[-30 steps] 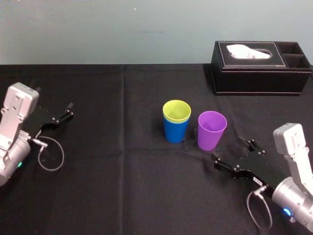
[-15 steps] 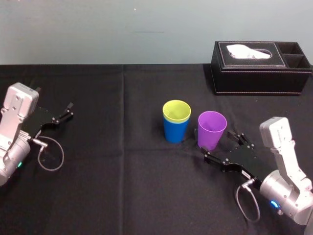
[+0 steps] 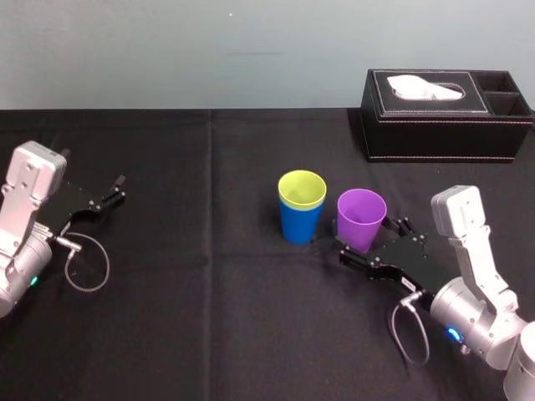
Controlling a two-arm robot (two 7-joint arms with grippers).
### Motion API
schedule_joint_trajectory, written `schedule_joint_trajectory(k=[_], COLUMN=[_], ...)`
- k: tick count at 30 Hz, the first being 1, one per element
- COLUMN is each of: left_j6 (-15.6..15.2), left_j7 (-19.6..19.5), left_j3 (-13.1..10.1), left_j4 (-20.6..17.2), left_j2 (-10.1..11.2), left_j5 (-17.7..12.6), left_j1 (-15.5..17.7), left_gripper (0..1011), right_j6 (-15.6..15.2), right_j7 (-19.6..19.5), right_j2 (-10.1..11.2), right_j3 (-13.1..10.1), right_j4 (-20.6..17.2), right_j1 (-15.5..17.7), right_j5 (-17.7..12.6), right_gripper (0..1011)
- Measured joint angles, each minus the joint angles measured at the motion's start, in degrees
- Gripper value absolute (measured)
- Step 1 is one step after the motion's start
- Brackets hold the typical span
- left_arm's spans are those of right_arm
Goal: Stack the three plastic cups sequentially using one hand.
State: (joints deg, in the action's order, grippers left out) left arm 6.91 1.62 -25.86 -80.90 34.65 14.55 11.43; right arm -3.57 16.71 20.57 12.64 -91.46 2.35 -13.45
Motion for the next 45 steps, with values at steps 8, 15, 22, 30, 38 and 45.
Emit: schedule_joint_trajectory(k=[8, 15, 22, 30, 38, 45], left_j6=[0.0, 0.0, 0.0, 0.0, 0.0, 0.0], left_j7=[0.0, 0.0, 0.0, 0.0, 0.0, 0.0], left_j3=[0.0, 0.0, 0.0, 0.0, 0.0, 0.0], left_j4=[0.0, 0.0, 0.0, 0.0, 0.0, 0.0], left_j2=[0.0, 0.0, 0.0, 0.0, 0.0, 0.0], left_j5=[0.0, 0.0, 0.0, 0.0, 0.0, 0.0], left_j1=[0.0, 0.0, 0.0, 0.0, 0.0, 0.0], left_gripper=[1011, 1011, 1011, 1011, 1011, 1011], right_j6=[-0.37, -0.1, 0.81, 1.66, 2.42, 2.38], right_j7=[-0.72, -1.07, -1.21, -1.21, -1.38, -1.38], right_j2=[-1.08, -1.44, -1.85, -2.26, -2.55, -2.52], right_j3=[-0.29, -0.48, -0.43, -0.38, -0.29, -0.31], right_j4=[0.05, 0.25, 0.86, 1.54, 1.96, 1.89], right_j1=[-0.34, -0.46, -0.82, -1.19, -1.4, -1.39], right_j5=[-0.44, -0.41, 0.17, 0.67, 1.28, 1.23], right_gripper=[1003, 1003, 1003, 1003, 1003, 995])
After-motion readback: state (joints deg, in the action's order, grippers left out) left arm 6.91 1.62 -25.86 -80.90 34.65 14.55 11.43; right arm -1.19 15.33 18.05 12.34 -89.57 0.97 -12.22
